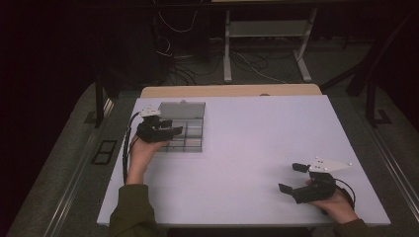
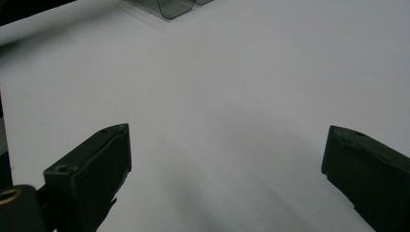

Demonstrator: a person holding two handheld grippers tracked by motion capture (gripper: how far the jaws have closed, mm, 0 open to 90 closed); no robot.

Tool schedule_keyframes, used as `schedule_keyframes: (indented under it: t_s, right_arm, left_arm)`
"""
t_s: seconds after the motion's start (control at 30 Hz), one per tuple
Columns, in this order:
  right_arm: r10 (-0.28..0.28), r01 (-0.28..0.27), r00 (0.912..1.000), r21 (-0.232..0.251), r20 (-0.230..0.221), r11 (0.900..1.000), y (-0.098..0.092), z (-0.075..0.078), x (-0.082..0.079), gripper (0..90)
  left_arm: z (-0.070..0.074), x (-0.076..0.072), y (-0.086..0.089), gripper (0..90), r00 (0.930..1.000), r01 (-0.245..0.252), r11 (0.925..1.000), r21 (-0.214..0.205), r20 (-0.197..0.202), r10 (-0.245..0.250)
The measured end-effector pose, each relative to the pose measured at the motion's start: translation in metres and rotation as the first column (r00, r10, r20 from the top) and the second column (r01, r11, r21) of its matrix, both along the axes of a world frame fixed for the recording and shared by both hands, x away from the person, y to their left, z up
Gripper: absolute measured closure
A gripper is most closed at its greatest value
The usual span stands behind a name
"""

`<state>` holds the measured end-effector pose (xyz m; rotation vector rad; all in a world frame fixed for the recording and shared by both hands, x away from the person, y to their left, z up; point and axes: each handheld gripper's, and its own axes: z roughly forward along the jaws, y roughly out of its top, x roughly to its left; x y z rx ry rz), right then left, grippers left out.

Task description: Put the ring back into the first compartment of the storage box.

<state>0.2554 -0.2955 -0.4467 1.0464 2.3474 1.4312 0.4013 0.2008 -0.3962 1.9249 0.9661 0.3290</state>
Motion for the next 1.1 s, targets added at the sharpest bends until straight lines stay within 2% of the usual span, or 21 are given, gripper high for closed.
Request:
schedule_keyframes:
  t_s: [0.07, 0.23, 0.53, 0.9, 1.1]
  right_arm:
    - [0.001, -0.001, 1.0000, 0.002, 0.002, 1.0000, 0.000, 0.000, 0.000, 3.4]
    - [0.001, -0.001, 1.0000, 0.002, 0.004, 1.0000, -0.002, 0.000, -0.001, 3.4]
    - [-0.002, 0.002, 1.0000, 0.000, 0.004, 1.0000, -0.002, 0.000, -0.001, 3.4]
    - [0.013, -0.013, 0.9999, -0.004, 0.003, 0.9999, -0.001, 0.000, 0.000, 3.4]
    - [0.015, -0.015, 0.9999, -0.006, 0.003, 0.9999, -0.001, 0.000, 0.000, 3.4]
  left_arm:
    - [0.001, -0.003, -0.002, 36.7, 1.0000, 0.009, 0.9999, -0.006, -0.001, -0.009]
    - [0.000, -0.011, -0.010, 30.7, 0.9991, 0.041, 0.9991, 0.014, 0.007, -0.041]
    - [-0.001, -0.032, -0.026, 21.6, 0.9947, 0.101, 0.9946, 0.027, 0.018, -0.101]
    - [-0.003, -0.052, -0.037, 15.2, 0.9892, 0.144, 0.9895, -0.011, 0.029, -0.143]
    - [-0.006, -0.063, -0.040, 13.8, 0.9871, 0.153, 0.9881, -0.018, 0.051, -0.152]
